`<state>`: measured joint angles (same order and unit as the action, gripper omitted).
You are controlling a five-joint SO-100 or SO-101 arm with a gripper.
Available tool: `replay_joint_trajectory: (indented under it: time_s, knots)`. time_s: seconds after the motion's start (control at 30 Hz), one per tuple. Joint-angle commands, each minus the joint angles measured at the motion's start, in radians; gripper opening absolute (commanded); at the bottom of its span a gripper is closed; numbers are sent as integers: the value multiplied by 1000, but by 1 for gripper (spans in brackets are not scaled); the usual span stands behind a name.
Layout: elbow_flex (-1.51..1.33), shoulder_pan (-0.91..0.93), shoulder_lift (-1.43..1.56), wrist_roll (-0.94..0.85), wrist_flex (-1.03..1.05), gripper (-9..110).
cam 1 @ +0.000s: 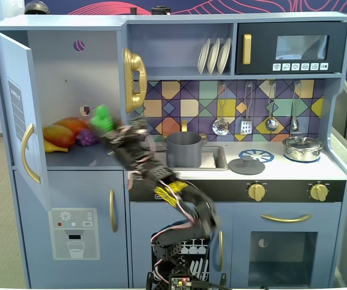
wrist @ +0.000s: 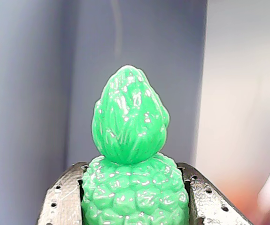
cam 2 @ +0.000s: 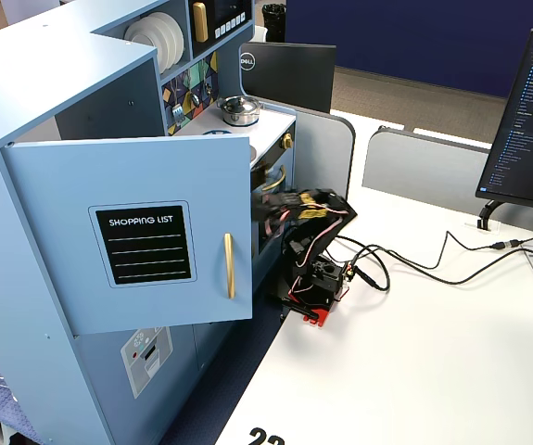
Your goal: Pick up the green pineapple from the left cabinet and place it in the gray recipient
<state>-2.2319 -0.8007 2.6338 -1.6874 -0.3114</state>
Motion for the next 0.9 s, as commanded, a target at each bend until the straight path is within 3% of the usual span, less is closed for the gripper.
replay_joint_trajectory:
  time_s: [0.0, 0.13, 0.27, 0.43, 0.7, 0.77, 0.87]
  knots:
    - [18, 308, 216, 112, 94, 0]
    - [57, 603, 258, 242, 213, 0]
    - [123, 778, 176, 285, 330, 0]
    - [222, 893, -69, 282, 374, 0]
    - [354, 893, -403, 241, 365, 0]
    - [371, 899, -445, 242, 364, 9]
    - [393, 916, -463, 288, 368, 39]
